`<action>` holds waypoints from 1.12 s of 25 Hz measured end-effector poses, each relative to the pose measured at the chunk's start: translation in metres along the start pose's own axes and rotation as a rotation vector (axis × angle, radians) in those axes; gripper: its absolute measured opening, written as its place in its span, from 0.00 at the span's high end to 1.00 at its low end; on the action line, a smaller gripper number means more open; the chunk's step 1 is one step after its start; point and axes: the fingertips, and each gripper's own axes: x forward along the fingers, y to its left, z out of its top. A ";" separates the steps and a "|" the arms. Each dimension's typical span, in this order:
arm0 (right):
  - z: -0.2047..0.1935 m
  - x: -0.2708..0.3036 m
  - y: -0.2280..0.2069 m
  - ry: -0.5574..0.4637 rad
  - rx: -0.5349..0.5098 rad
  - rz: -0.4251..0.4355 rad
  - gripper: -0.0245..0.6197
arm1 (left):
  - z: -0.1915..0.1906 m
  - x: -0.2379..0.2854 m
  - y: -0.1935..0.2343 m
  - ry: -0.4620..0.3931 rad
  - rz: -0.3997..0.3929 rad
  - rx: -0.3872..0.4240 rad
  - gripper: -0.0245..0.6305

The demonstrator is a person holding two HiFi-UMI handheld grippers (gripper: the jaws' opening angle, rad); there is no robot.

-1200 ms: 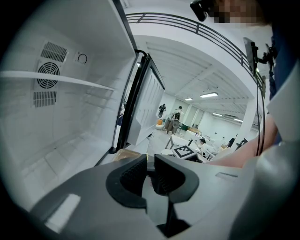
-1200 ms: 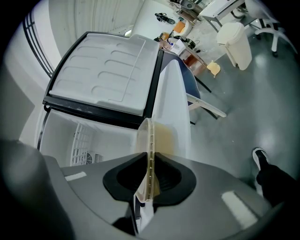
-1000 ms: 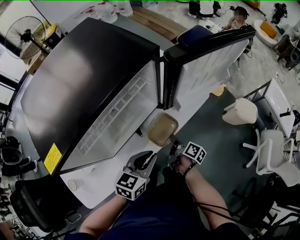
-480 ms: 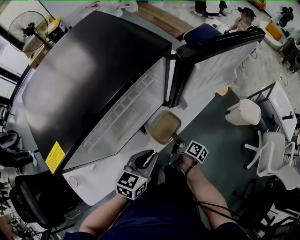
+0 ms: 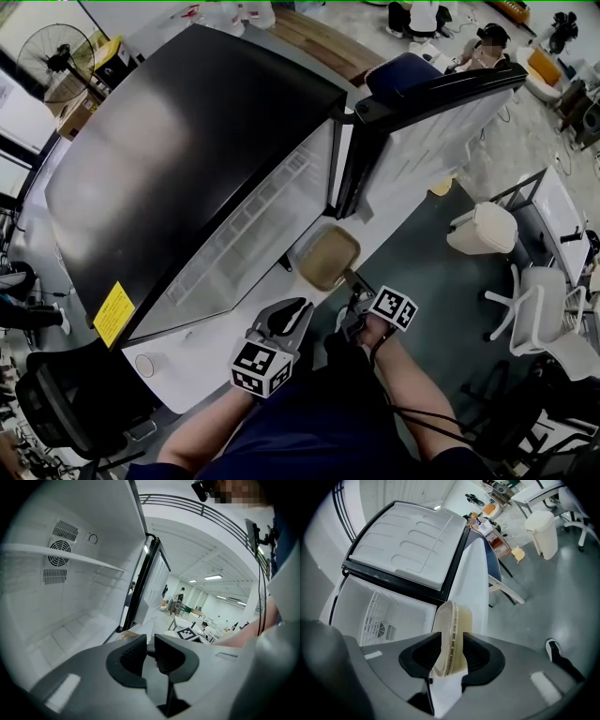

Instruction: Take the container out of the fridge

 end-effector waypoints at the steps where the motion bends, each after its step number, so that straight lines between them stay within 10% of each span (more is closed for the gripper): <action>1: 0.004 -0.003 -0.001 -0.009 -0.015 -0.010 0.75 | 0.002 0.000 0.001 -0.005 0.001 0.001 0.88; 13: 0.059 -0.059 0.098 -0.160 -0.322 0.041 0.75 | 0.035 -0.009 0.012 -0.096 0.033 0.005 0.88; 21: 0.046 -0.087 0.226 -0.219 -0.872 0.158 0.85 | 0.095 -0.032 0.019 -0.237 0.077 0.051 0.88; 28: 0.028 -0.110 0.310 -0.288 -1.110 0.288 0.88 | 0.160 -0.060 0.018 -0.388 0.105 0.118 0.88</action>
